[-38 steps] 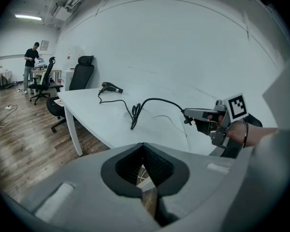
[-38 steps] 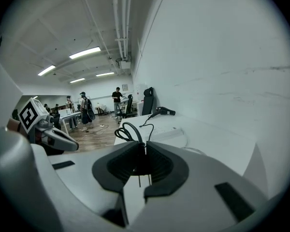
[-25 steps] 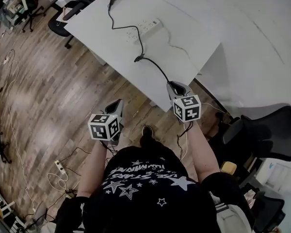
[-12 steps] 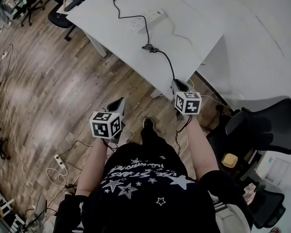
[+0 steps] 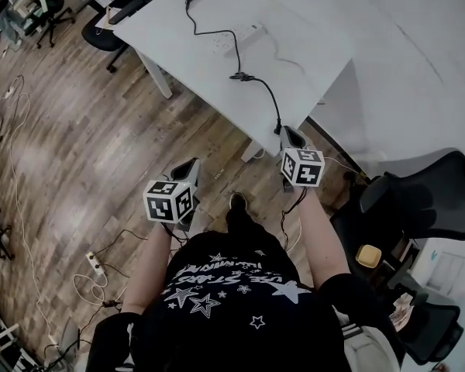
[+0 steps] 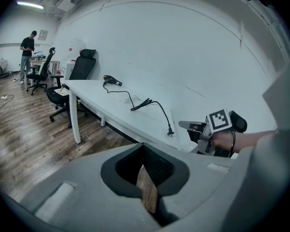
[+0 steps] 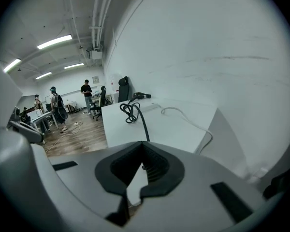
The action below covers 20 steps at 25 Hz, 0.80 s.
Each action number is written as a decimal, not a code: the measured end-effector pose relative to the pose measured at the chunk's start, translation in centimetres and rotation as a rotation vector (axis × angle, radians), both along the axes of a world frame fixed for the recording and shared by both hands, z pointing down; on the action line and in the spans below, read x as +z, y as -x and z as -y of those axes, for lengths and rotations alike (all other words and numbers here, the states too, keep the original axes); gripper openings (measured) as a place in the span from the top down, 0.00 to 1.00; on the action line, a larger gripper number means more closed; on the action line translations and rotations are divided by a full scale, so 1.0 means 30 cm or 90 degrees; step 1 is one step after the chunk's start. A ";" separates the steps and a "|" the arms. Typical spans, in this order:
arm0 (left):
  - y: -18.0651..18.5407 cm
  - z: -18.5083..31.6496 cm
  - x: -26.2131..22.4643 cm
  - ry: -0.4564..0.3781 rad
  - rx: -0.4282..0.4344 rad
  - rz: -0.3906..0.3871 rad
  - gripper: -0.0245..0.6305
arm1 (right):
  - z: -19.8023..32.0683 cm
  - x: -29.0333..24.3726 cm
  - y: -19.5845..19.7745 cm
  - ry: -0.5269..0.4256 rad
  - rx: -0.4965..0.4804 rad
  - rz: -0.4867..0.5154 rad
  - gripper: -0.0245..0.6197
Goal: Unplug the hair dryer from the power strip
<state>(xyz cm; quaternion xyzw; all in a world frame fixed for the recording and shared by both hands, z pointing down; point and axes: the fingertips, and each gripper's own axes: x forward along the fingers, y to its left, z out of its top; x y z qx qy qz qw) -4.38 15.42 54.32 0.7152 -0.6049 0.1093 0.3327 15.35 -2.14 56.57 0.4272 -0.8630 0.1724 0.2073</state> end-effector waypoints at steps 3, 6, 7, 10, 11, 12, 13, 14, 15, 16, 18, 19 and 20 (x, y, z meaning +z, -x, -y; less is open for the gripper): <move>-0.005 -0.019 -0.038 -0.020 -0.002 0.001 0.95 | -0.040 -0.066 0.012 -0.020 -0.022 0.007 0.95; -0.016 -0.044 -0.078 -0.042 -0.003 0.001 0.95 | -0.103 -0.124 0.031 -0.044 -0.053 -0.005 0.95; -0.022 -0.055 -0.091 -0.049 -0.003 0.000 0.95 | -0.127 -0.144 0.039 -0.054 -0.063 -0.008 0.95; -0.034 -0.086 -0.128 -0.071 -0.004 0.000 0.95 | -0.196 -0.207 0.068 -0.083 -0.089 -0.008 0.95; -0.036 -0.098 -0.139 -0.077 -0.003 0.000 0.95 | -0.219 -0.226 0.080 -0.091 -0.097 -0.006 0.95; -0.038 -0.112 -0.148 -0.083 -0.004 -0.001 0.95 | -0.243 -0.244 0.091 -0.097 -0.105 -0.004 0.95; -0.040 -0.127 -0.157 -0.088 -0.004 -0.002 0.95 | -0.268 -0.260 0.102 -0.102 -0.111 -0.001 0.95; -0.041 -0.144 -0.164 -0.092 -0.004 -0.003 0.95 | -0.294 -0.275 0.110 -0.107 -0.117 0.003 0.95; -0.043 -0.162 -0.171 -0.095 -0.003 -0.004 0.95 | -0.320 -0.290 0.117 -0.111 -0.121 0.007 0.95; -0.044 -0.181 -0.177 -0.099 -0.003 -0.005 0.95 | -0.346 -0.304 0.121 -0.115 -0.125 0.011 0.95; -0.046 -0.218 -0.184 -0.104 -0.004 -0.008 0.95 | -0.398 -0.329 0.123 -0.122 -0.132 0.016 0.95; -0.047 -0.236 -0.185 -0.106 -0.004 -0.009 0.95 | -0.423 -0.338 0.122 -0.125 -0.134 0.017 0.95; -0.049 -0.254 -0.185 -0.107 -0.004 -0.012 0.95 | -0.447 -0.348 0.120 -0.128 -0.137 0.018 0.95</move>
